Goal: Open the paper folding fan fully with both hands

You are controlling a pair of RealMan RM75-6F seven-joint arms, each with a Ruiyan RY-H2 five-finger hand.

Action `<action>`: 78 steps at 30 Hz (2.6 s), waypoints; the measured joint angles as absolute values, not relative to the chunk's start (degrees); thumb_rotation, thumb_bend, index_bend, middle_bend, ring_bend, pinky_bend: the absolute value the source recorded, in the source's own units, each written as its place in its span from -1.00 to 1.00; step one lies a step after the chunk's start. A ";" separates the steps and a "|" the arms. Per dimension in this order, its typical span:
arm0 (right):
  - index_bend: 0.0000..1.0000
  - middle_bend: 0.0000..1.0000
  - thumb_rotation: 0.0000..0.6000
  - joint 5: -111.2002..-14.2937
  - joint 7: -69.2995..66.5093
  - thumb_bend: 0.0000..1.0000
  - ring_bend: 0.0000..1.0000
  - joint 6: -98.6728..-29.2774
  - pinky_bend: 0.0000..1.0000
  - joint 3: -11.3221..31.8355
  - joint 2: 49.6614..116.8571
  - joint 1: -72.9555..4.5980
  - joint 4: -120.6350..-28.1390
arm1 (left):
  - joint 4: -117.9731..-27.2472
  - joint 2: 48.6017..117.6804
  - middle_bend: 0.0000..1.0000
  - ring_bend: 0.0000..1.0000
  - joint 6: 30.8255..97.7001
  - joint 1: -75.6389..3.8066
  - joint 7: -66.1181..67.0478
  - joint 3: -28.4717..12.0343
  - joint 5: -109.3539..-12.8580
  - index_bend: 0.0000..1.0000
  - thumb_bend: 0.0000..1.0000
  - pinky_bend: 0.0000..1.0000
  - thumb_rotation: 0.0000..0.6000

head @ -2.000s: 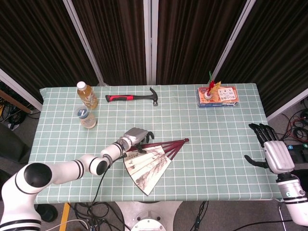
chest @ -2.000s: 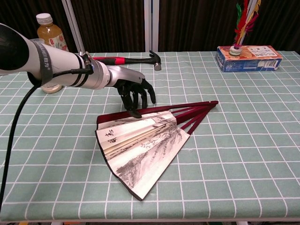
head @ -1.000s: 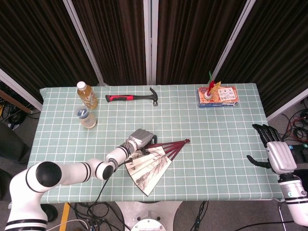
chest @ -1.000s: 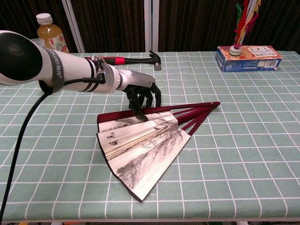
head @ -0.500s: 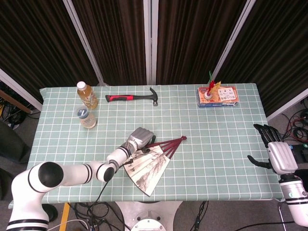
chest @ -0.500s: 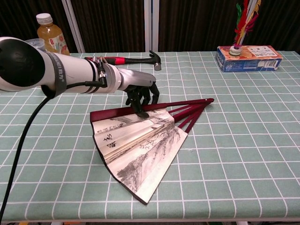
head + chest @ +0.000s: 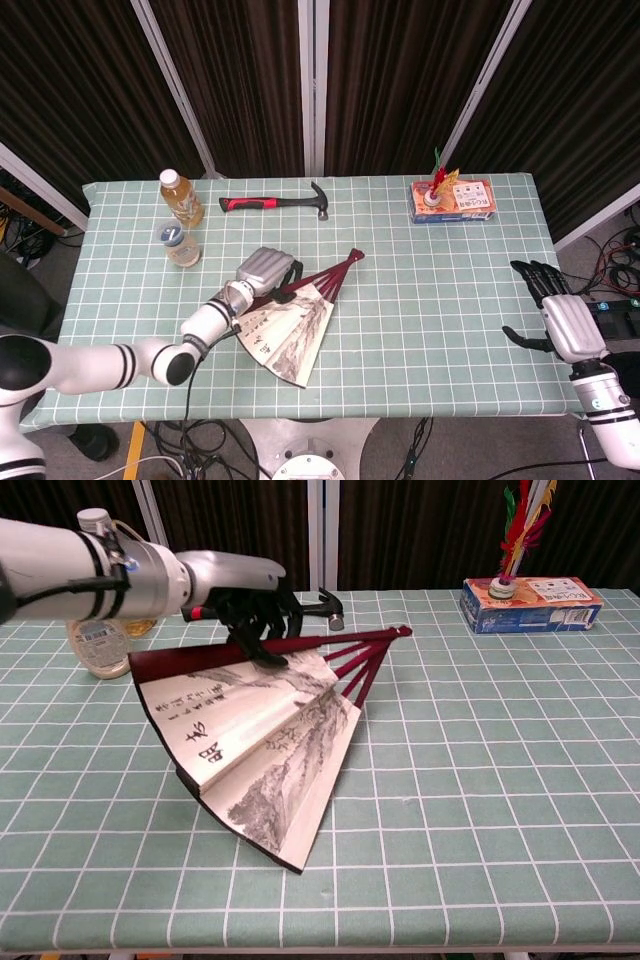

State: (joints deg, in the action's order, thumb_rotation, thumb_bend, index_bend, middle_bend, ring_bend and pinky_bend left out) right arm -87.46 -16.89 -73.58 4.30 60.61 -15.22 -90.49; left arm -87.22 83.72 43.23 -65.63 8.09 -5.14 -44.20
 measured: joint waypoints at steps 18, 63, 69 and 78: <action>-0.81 -0.73 1.00 -91.84 -52.05 -0.56 -1.00 -60.30 -1.00 3.27 62.37 -25.74 -91.10 | -97.49 76.50 0.46 0.43 62.12 -48.25 -17.58 -13.01 -66.18 0.18 -0.27 0.45 1.00; 0.48 0.03 1.00 -74.59 -44.98 -0.26 -0.33 -44.38 -0.75 14.18 74.41 -48.69 -85.89 | -98.61 73.90 0.45 0.43 67.97 -42.27 -19.31 -14.75 -81.70 0.18 -0.27 0.42 1.00; 0.48 0.03 1.00 -74.11 -31.01 -0.24 -0.33 -50.51 -0.75 13.99 75.10 -47.45 -85.93 | -95.38 75.44 0.45 0.43 69.60 -41.80 -14.46 -13.63 -83.71 0.18 -0.27 0.40 1.00; 0.49 0.02 1.00 -79.70 -15.23 -0.22 -0.33 -66.73 -0.74 12.39 82.04 -43.86 -78.12 | -85.61 81.22 0.44 0.42 73.49 -40.96 -3.91 -10.38 -89.04 0.18 -0.27 0.38 1.00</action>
State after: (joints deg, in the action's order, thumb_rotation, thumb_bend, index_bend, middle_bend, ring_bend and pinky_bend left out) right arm -79.70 -15.23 -66.73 12.39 82.04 -43.86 -78.12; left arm -85.61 81.22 73.49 -40.96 -3.91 -10.38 -89.04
